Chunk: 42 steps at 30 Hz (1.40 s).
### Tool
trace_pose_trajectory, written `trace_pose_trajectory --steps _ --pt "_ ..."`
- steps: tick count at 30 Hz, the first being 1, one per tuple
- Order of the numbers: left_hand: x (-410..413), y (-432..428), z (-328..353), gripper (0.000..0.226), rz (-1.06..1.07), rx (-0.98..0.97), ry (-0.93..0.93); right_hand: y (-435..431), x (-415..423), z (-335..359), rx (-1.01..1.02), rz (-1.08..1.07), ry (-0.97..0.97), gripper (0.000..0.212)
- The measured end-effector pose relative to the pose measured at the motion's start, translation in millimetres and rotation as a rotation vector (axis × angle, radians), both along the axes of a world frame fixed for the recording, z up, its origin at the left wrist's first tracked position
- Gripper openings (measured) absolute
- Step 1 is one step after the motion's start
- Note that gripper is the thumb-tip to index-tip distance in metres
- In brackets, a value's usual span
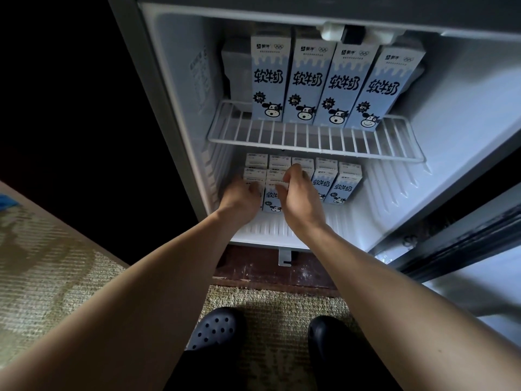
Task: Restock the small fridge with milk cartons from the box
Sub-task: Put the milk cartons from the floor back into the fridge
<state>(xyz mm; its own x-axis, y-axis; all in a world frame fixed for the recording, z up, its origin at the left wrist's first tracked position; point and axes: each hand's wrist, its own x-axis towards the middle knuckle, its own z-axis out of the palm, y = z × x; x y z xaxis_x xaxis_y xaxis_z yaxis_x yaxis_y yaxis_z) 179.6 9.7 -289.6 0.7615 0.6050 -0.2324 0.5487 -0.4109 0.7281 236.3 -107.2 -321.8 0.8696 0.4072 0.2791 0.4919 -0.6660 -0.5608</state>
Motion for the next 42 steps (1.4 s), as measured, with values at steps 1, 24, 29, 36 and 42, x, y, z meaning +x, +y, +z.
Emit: trace_pose_trajectory --steps 1,24,29,36,42 --pt "0 0 -1 0.033 0.002 0.003 -0.002 0 0 1 -0.002 0.003 -0.004 0.016" --pt "-29 -11 22 0.065 -0.233 0.029 0.149 -32 -27 35 -0.311 0.102 0.009 0.038" --pt "-68 -14 57 0.082 -0.632 0.237 0.243 -49 -54 79 -0.474 0.152 0.028 0.043" --pt "-129 -22 116 0.082 -0.778 0.479 0.270 -82 -122 142 -0.594 0.217 0.067 0.041" --pt "-174 -42 162 0.086 -0.923 0.643 0.442 -127 -181 193 -0.624 0.223 0.074 0.050"
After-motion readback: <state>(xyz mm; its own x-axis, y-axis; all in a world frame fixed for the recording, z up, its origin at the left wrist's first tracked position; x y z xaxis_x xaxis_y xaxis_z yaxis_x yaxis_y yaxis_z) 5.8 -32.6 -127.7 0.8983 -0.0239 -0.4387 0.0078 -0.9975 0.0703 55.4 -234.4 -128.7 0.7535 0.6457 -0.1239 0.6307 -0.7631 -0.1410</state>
